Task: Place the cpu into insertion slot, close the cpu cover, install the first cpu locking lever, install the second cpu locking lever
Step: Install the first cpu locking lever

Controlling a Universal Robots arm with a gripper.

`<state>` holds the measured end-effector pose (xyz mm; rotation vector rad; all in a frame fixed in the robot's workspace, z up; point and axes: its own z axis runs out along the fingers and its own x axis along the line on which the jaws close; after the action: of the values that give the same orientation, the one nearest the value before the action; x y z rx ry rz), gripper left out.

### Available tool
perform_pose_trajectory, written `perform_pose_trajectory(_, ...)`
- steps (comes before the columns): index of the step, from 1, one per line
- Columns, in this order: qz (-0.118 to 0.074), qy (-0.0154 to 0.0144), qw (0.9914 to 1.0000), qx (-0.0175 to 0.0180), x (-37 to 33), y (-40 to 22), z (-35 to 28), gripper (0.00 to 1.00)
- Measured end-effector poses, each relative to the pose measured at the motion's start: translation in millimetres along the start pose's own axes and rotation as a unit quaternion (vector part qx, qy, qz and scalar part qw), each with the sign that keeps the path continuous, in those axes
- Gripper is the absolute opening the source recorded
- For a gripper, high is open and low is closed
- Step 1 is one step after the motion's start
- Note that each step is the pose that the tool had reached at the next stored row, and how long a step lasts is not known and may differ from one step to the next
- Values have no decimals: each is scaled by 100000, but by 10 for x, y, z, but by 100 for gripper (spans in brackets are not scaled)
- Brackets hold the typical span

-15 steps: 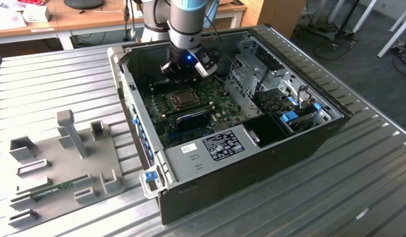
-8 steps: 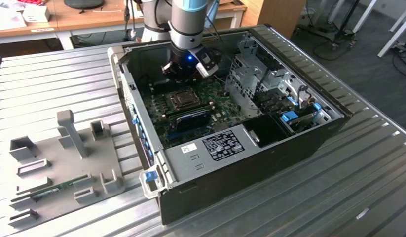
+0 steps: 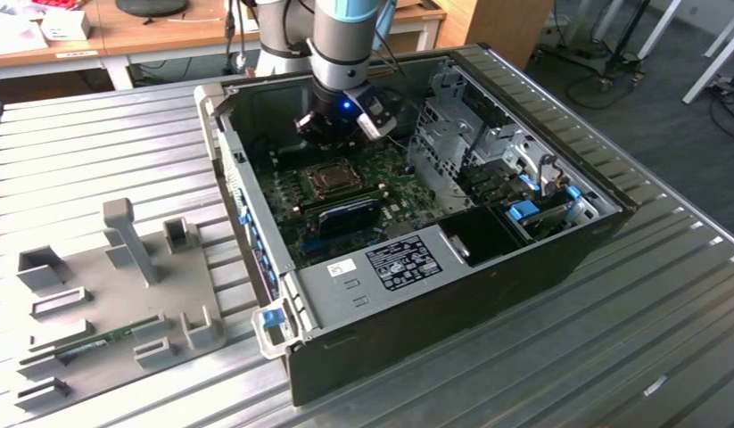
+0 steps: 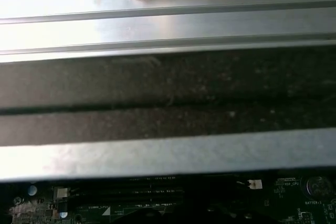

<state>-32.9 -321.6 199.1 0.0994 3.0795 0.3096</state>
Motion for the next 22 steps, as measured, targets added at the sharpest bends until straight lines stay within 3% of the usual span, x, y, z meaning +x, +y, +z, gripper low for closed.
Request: perform_pose_trajectory(22,-16,-21,100000,310,-10,-6,38,10)
